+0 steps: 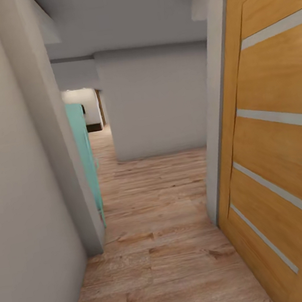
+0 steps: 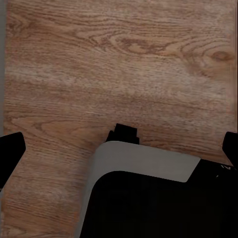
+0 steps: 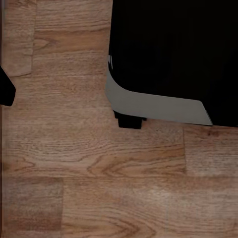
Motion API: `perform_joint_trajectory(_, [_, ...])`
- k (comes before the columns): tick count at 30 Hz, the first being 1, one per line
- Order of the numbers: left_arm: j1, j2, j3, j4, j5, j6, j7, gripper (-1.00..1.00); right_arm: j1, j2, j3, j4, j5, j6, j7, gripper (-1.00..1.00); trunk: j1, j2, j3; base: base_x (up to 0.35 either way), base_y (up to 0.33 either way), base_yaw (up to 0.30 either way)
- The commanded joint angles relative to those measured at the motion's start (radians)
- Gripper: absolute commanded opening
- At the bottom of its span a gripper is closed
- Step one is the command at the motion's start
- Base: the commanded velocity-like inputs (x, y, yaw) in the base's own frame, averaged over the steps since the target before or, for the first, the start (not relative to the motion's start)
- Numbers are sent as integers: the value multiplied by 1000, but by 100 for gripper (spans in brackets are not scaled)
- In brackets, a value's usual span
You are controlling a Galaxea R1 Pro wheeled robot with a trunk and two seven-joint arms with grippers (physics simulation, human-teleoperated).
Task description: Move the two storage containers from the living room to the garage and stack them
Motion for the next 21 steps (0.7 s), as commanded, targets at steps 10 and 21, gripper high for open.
perform_joint_trajectory(10, [-1, 1, -2, 1, 7, -3, 2, 100, -1, 1, 7, 3, -9, -4, 0, 100, 1, -1, -1, 309, -168, 0])
perform_joint_trajectory(21, [-1, 2, -2, 1, 7, -2, 2, 100, -1, 0, 8, 3, -9, -8, 0, 100, 1, -1, -1, 313, -82, 23])
